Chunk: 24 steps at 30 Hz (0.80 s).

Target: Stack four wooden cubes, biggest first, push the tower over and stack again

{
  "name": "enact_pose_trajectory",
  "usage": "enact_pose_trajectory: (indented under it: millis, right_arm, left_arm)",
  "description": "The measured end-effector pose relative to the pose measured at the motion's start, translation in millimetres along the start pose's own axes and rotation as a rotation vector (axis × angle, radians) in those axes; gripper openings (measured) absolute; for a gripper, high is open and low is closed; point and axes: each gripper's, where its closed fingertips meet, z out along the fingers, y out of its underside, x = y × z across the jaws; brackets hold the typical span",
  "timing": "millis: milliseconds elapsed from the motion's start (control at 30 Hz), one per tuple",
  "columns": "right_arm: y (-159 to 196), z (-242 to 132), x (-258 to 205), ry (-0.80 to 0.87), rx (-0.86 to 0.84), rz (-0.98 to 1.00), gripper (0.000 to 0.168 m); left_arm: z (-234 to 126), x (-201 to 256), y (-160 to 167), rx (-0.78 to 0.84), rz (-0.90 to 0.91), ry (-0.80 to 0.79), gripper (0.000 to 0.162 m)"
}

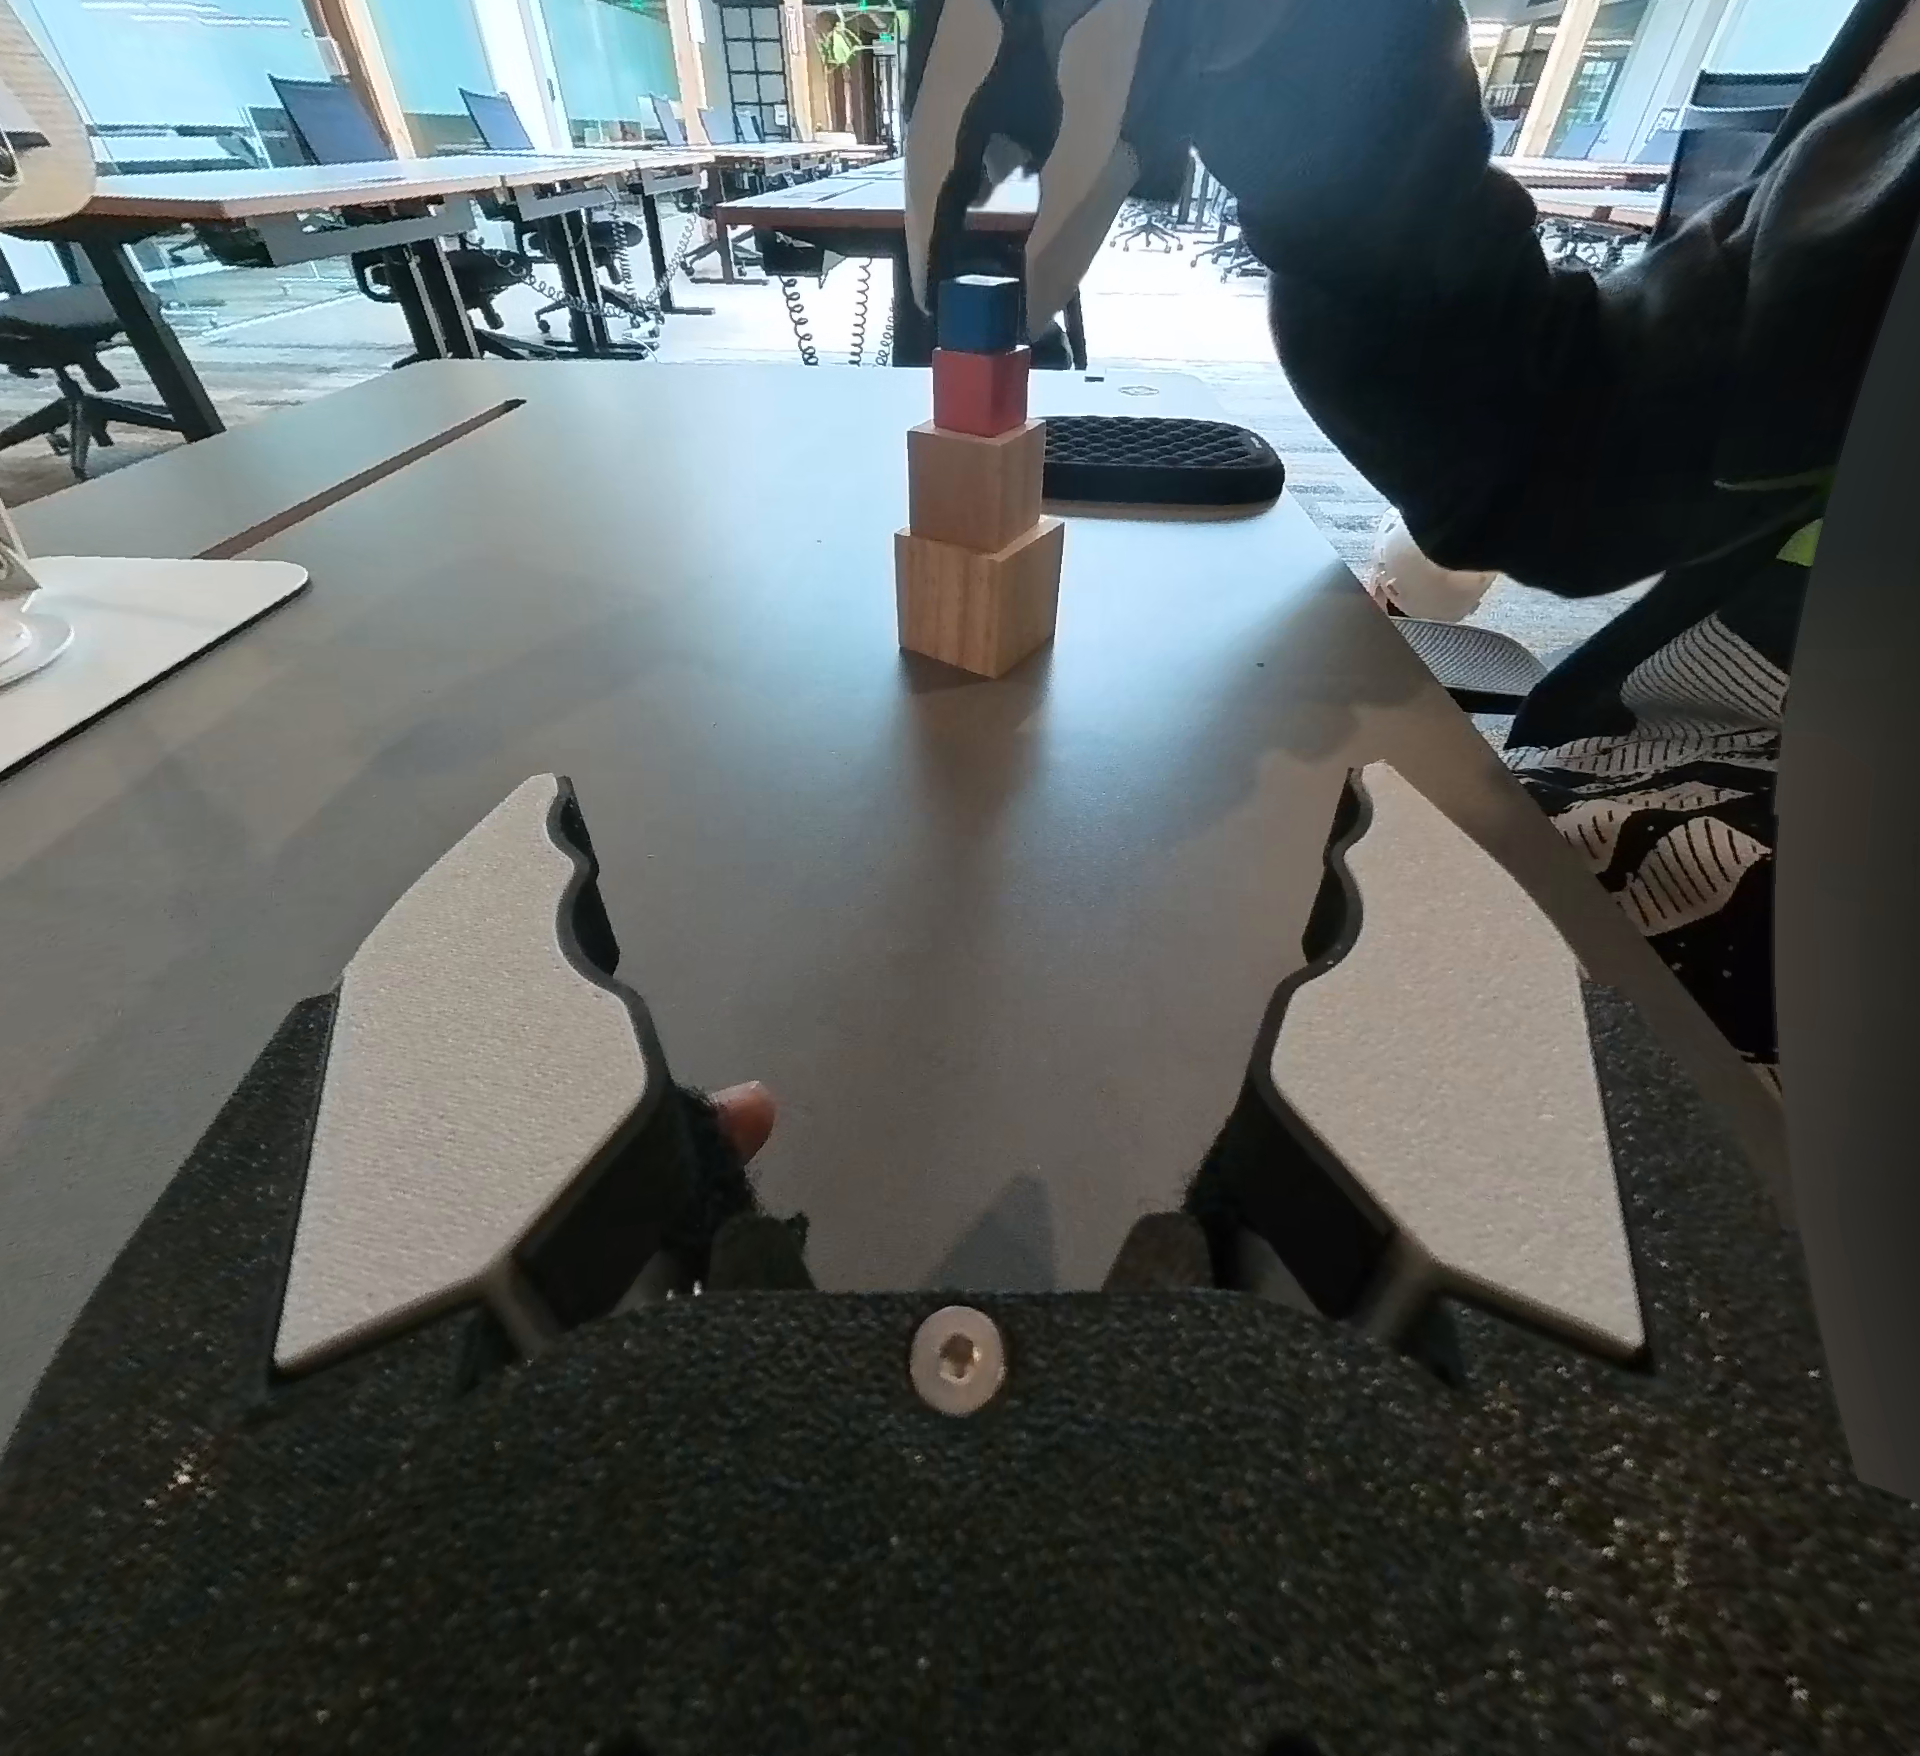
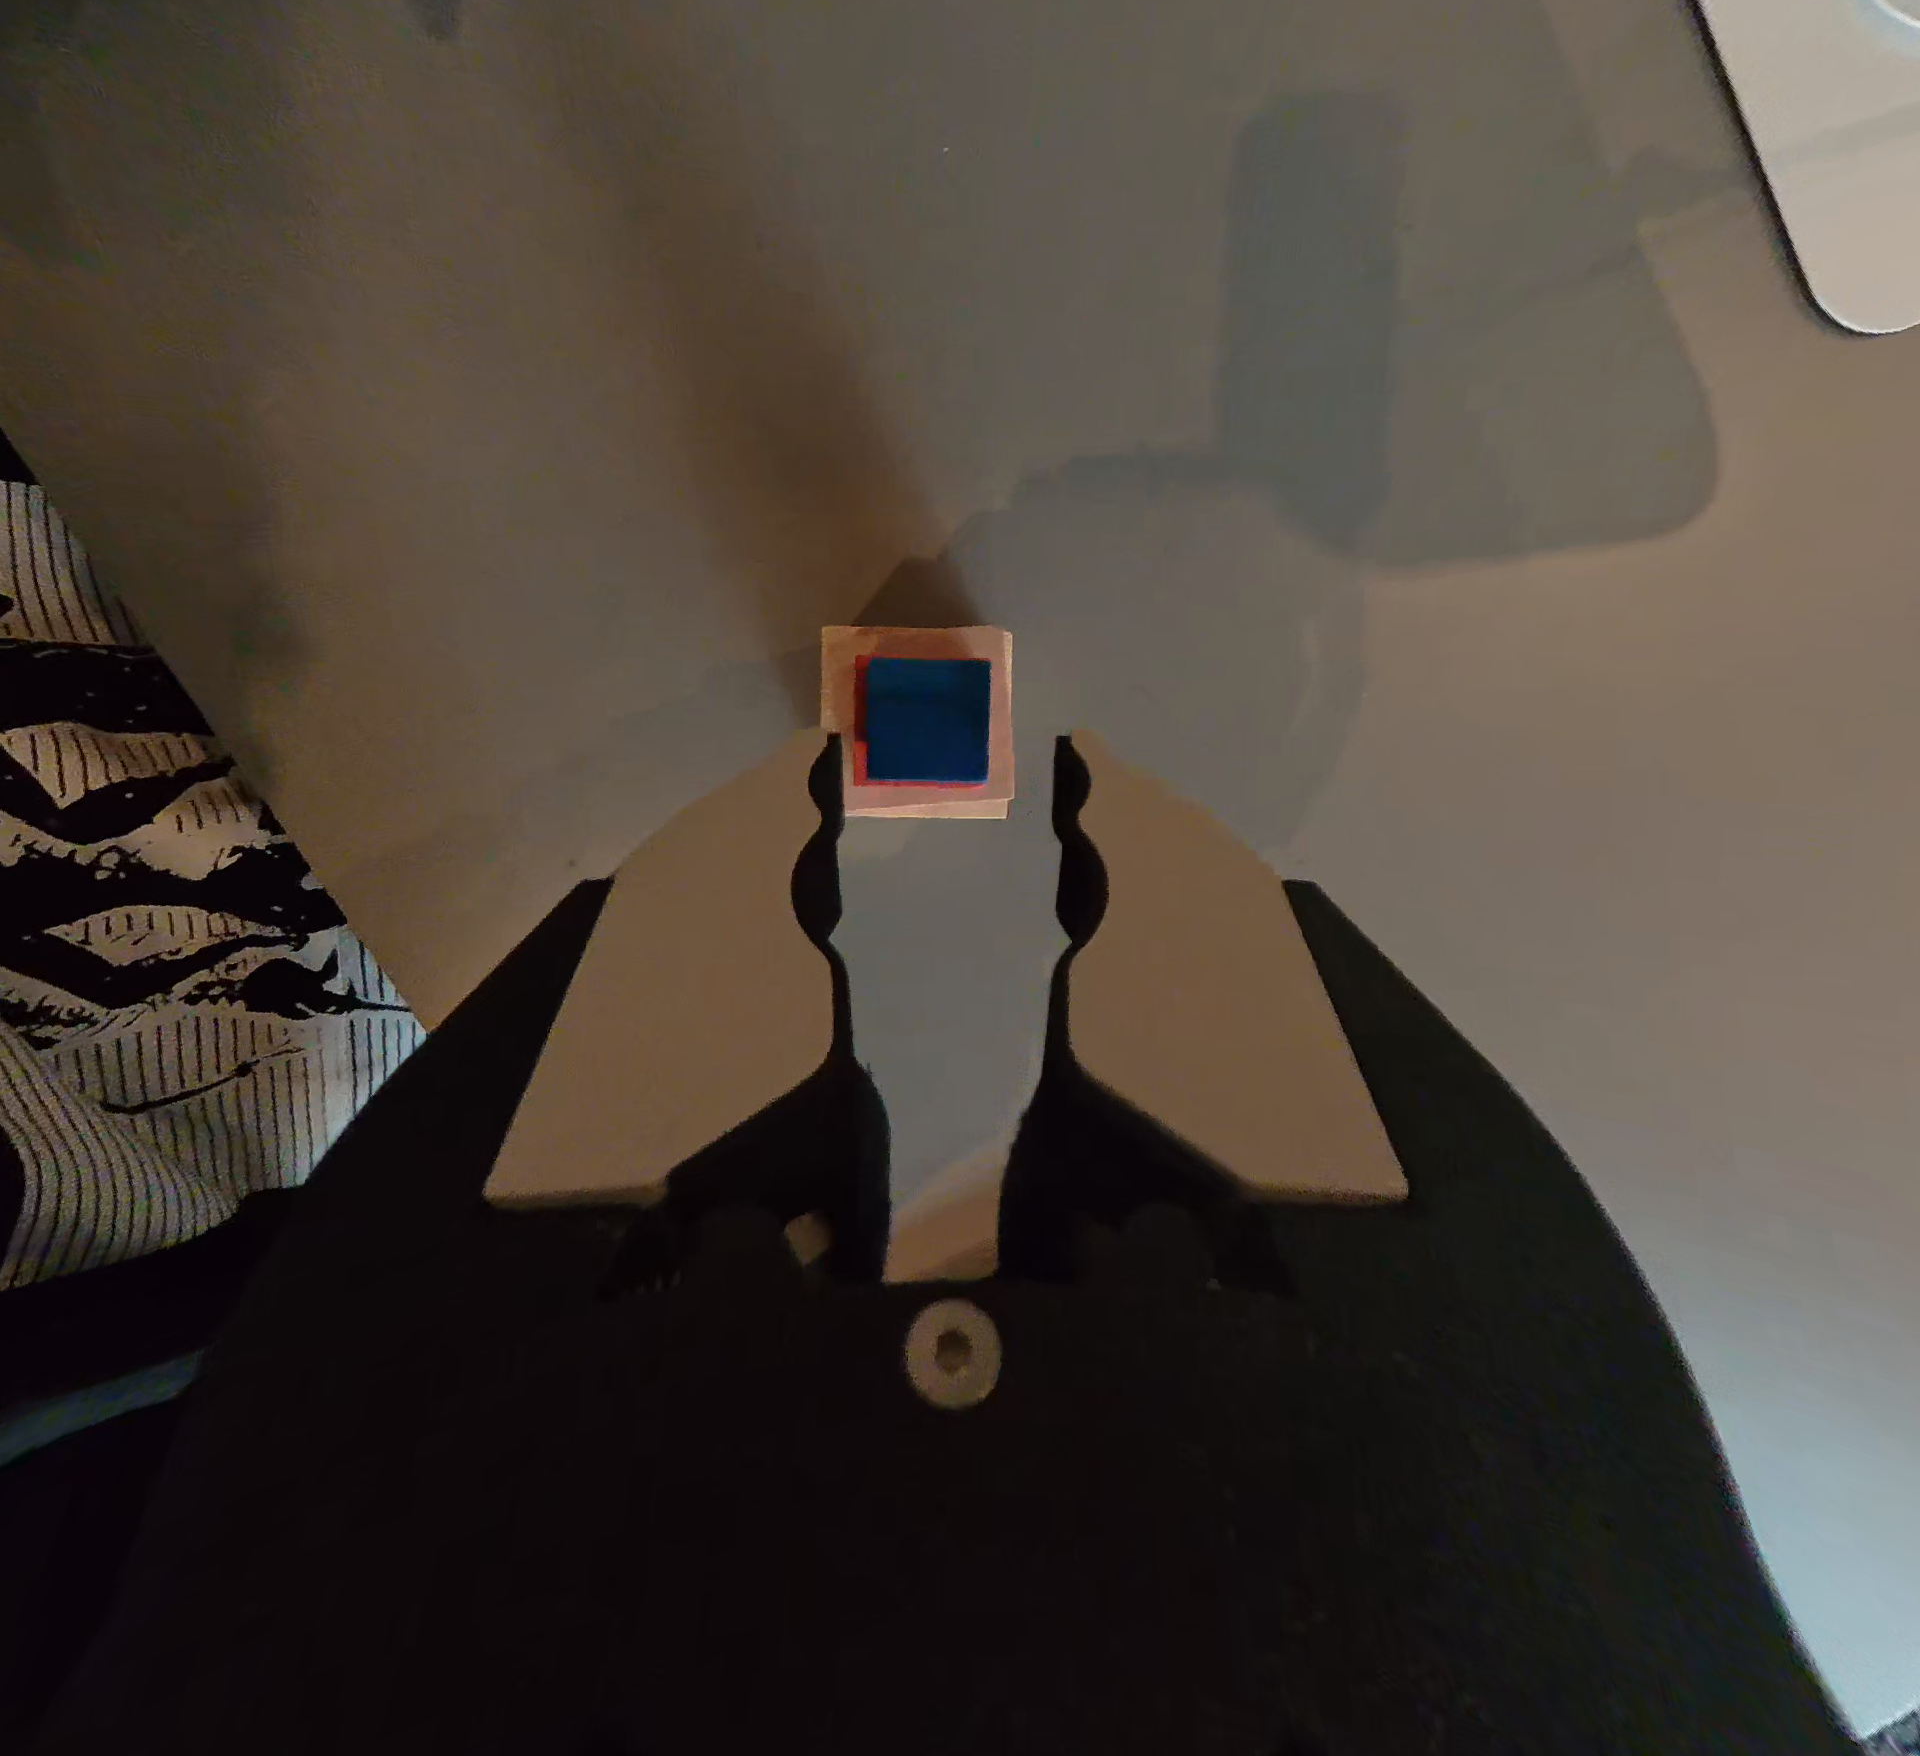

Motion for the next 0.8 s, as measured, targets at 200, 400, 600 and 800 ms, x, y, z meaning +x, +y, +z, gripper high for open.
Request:
enact_pose_trajectory:
  millis: [200, 400, 600, 800]
  right_arm:
    - [-0.3, -20.6, 2.8, 0.061, 0.195, -0.013, 0.048]
    - [12.0, -37.3, -1.6, 0.063, 0.579, -0.197, 0.030]
    - [31.0, -33.6, 6.8, -0.004, 0.728, -0.183, 0.001]
    - [44.4, 0.9, 17.8, 0.007, 0.649, -0.185, 0.000]
  left_arm:
    - [0.3, 0.3, 0.4, -0.003, -0.003, 0.006, 0.131]
    - [0.0, -0.5, -0.2, 0.002, 0.000, -0.004, 0.131]
    - [-0.2, -1.6, -0.4, 0.004, -0.003, -0.010, 0.130]
    - [-0.5, -2.0, -0.7, 0.007, -0.010, -0.008, 0.130]
